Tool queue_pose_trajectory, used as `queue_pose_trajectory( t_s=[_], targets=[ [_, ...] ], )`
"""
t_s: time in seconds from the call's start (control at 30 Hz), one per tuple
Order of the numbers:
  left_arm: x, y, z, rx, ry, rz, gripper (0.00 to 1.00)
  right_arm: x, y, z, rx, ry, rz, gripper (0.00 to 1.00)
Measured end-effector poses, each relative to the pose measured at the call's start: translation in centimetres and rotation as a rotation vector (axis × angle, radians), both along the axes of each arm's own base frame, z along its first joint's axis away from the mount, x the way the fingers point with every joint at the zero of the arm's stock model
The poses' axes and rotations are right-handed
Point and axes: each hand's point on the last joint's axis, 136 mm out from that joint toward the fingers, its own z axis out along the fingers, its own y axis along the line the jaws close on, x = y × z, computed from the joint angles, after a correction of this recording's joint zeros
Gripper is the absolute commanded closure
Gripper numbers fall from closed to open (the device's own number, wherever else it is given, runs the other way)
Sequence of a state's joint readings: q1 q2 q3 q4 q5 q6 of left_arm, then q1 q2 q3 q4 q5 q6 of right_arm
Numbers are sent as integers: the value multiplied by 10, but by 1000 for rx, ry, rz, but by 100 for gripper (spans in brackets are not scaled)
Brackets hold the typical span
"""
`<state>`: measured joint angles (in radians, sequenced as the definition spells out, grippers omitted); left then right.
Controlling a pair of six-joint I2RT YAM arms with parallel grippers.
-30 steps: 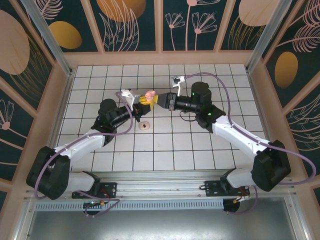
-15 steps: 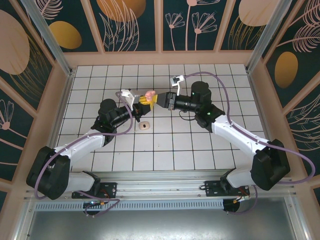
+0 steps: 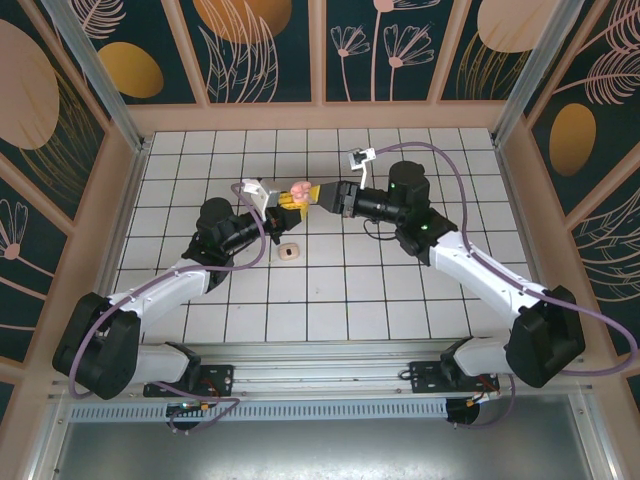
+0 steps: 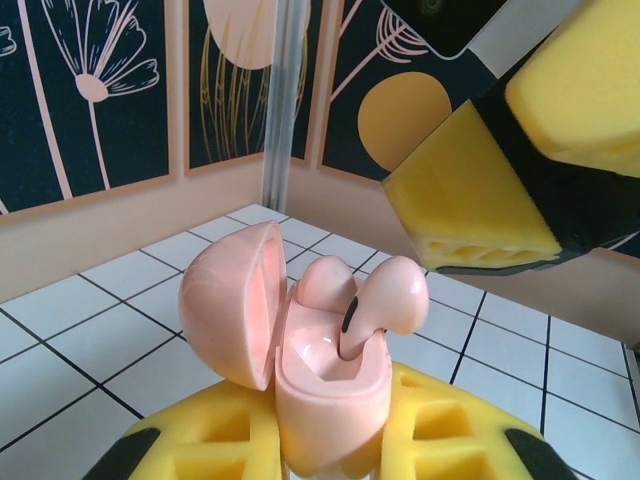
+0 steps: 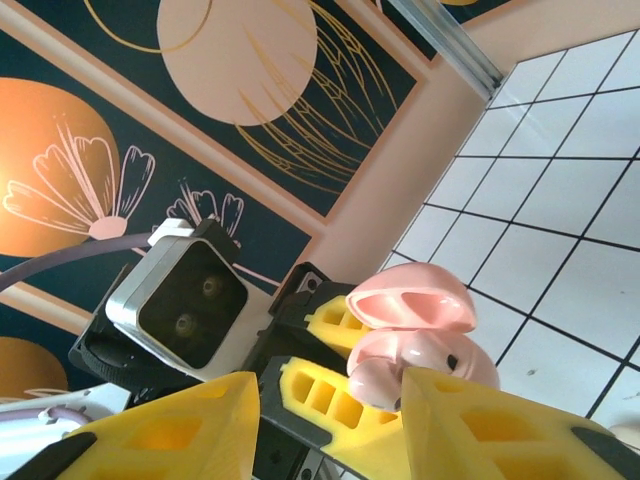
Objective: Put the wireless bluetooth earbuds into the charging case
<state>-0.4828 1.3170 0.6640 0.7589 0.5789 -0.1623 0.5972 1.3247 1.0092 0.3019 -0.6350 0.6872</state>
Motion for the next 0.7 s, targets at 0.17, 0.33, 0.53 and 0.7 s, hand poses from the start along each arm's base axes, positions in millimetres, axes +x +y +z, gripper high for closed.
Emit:
queue_pose_trajectory(
  t_s=[0.17, 0.33, 0.53, 0.7],
  targets=[
    [0, 0, 0, 0, 0, 0, 91, 1, 0, 0, 1, 3, -2, 57],
    [0, 0, 0, 0, 0, 0, 91, 2, 2, -4, -4, 12, 2, 57],
    [0, 0, 0, 0, 0, 0, 91, 4, 4, -8, -6, 22, 7, 59],
    [0, 0, 0, 0, 0, 0, 91, 2, 8, -11, -4, 41, 22, 64]
  ],
)
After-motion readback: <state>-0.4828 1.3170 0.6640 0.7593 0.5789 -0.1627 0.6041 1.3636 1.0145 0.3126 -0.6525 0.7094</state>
